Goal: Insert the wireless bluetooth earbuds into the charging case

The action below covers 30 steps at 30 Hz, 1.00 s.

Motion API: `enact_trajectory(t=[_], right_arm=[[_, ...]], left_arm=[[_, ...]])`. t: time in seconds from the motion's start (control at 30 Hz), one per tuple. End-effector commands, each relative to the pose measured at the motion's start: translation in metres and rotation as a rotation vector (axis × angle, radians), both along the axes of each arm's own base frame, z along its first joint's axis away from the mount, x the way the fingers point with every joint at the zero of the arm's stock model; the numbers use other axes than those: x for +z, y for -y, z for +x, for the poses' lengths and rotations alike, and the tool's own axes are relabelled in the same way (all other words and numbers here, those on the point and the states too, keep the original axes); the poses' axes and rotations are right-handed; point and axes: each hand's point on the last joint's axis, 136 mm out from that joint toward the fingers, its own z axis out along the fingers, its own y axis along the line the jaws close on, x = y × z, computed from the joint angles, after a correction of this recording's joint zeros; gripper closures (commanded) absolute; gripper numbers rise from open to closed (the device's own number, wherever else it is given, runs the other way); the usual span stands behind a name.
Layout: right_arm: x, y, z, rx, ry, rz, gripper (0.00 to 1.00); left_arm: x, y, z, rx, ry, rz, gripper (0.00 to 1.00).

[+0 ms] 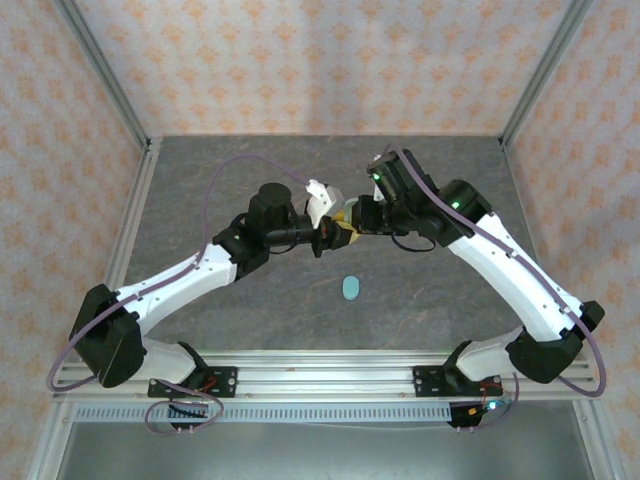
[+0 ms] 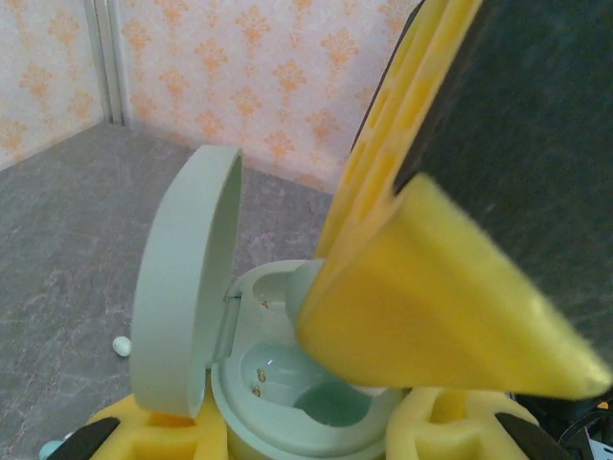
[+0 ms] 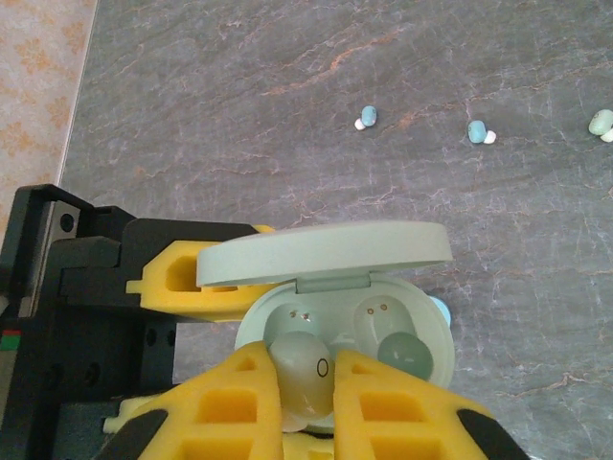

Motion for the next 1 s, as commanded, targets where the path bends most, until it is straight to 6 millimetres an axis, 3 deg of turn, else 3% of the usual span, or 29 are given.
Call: enact_trajectory(t=[0.0, 0.47, 0.97], right_arm=[[0.0038, -0.0037, 0.0018, 0.009, 0.018, 0.011, 0.84], [-0.0049, -0.0077, -0.0024, 0.03, -0.026, 0.005, 0.77], [0.0048, -0.0089, -0.0052, 0.035, -0.016, 0.039, 0.66]], left_arm=[[0.0264, 0.0004, -0.0031, -0.007, 0.073, -0.028, 0.94], [0.0264, 0.0014, -0.0013, -0.004, 0.069, -0.019, 0.94], [0.022, 0.0016, -0.0014, -0.002, 0.057, -0.005, 0.94]])
